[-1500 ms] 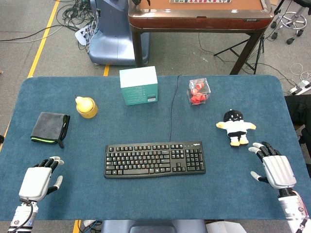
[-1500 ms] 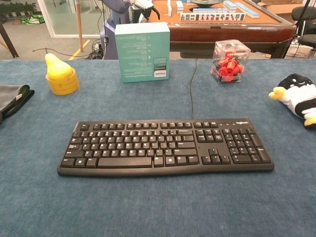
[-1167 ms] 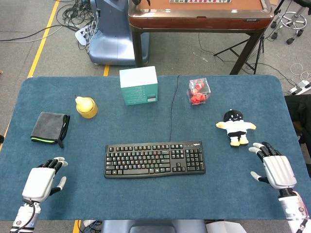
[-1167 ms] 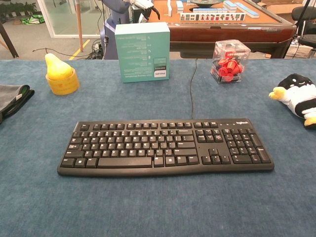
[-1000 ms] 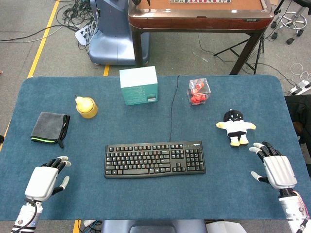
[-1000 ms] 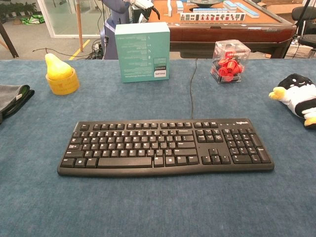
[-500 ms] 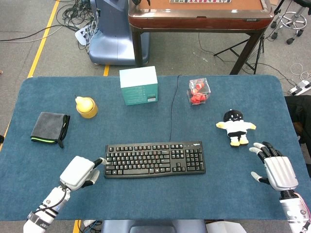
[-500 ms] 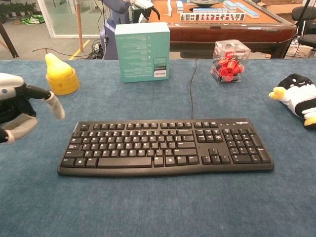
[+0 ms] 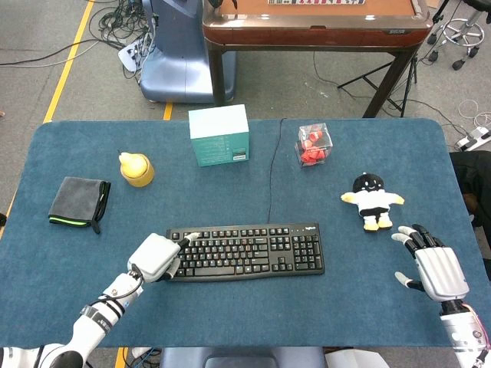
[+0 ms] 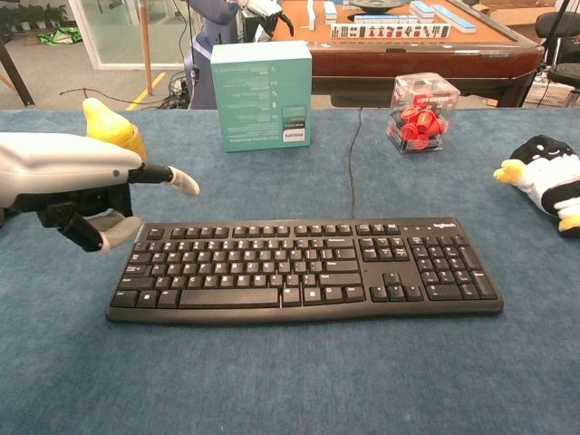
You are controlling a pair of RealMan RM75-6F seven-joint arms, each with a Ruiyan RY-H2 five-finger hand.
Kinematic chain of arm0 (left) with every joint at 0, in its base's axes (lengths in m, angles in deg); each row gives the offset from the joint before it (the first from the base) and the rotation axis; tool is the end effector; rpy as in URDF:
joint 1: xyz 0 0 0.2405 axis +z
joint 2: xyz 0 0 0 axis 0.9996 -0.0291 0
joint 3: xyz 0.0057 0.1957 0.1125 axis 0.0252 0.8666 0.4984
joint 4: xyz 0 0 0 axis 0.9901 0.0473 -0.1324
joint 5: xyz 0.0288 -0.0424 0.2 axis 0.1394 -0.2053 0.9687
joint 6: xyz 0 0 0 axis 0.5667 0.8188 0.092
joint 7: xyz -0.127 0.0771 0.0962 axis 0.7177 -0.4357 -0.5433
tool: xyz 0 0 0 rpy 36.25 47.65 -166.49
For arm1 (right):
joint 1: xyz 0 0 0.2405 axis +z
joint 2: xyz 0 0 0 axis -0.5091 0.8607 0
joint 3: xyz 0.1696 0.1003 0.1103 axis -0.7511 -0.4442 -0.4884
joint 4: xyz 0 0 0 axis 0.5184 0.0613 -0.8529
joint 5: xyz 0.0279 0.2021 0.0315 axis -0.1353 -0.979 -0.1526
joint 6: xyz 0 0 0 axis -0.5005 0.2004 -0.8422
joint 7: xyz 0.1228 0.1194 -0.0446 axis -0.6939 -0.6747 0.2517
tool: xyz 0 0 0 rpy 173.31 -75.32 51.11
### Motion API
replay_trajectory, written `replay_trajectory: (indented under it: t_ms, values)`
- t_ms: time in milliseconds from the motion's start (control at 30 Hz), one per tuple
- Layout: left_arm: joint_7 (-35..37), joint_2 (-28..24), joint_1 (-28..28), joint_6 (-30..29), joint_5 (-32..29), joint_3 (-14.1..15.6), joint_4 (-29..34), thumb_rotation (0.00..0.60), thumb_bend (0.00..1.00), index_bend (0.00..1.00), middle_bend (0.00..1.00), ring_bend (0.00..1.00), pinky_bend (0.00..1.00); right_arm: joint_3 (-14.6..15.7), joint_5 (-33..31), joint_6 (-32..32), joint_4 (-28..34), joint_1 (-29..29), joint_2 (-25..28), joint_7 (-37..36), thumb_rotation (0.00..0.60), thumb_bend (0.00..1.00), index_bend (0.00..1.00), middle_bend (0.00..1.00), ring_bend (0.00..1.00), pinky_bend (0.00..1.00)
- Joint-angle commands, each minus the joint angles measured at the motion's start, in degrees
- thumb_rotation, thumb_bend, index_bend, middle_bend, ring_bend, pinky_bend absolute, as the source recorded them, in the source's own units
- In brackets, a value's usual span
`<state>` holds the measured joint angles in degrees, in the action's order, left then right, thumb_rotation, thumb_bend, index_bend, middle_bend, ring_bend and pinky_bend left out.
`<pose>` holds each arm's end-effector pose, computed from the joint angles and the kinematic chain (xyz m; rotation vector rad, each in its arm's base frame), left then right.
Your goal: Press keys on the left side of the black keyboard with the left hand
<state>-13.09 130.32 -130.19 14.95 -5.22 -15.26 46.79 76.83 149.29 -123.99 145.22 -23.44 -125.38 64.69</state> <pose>-0.0929 0.2771 0.0121 -2.0922 -0.8576 -0.6413 -0.2766 -0.2142 0.1231 1.5332 -0.8883 0.8060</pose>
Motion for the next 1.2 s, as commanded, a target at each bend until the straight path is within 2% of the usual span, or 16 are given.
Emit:
replay_trajectory:
  t_ms: [33, 200, 467, 1200]
  values:
    - [-7.46, 2.90, -6.12, -2.86, -9.50, 0.16, 0.13, 0.600, 0.59, 0.10, 0.87, 0.90, 0.97, 0.02, -0.02, 0.19, -0.04, 0.09, -0.03, 0.01, 0.600, 0.10, 0.30, 0.22, 0.13, 0.37]
    - [-10.31, 4.87, -10.25, -4.55, -17.29, 0.76, -1.41, 0.600, 0.59, 0.10, 0.88, 0.90, 0.97, 0.02, -0.09, 0.51, -0.11, 0.27, -0.12, 0.11, 0.600, 0.10, 0.30, 0.22, 0.13, 0.37]
    - [-12.95, 6.31, -15.16, -5.67, -23.75, 2.54, -2.85, 0.600, 0.59, 0.12, 0.88, 0.90, 0.97, -0.11, -0.25, 0.49, -0.14, 0.31, -0.01, -0.09, 0.600, 0.10, 0.30, 0.22, 0.13, 0.37]
    - [-12.94, 8.97, -20.82, -6.86, -30.69, 6.90, -6.97, 0.600, 0.59, 0.12, 0.88, 0.90, 0.97, -0.25, -0.87, 1.16, -0.46, 0.61, -0.04, -0.37, 0.600, 0.10, 0.30, 0.22, 0.13, 0.37]
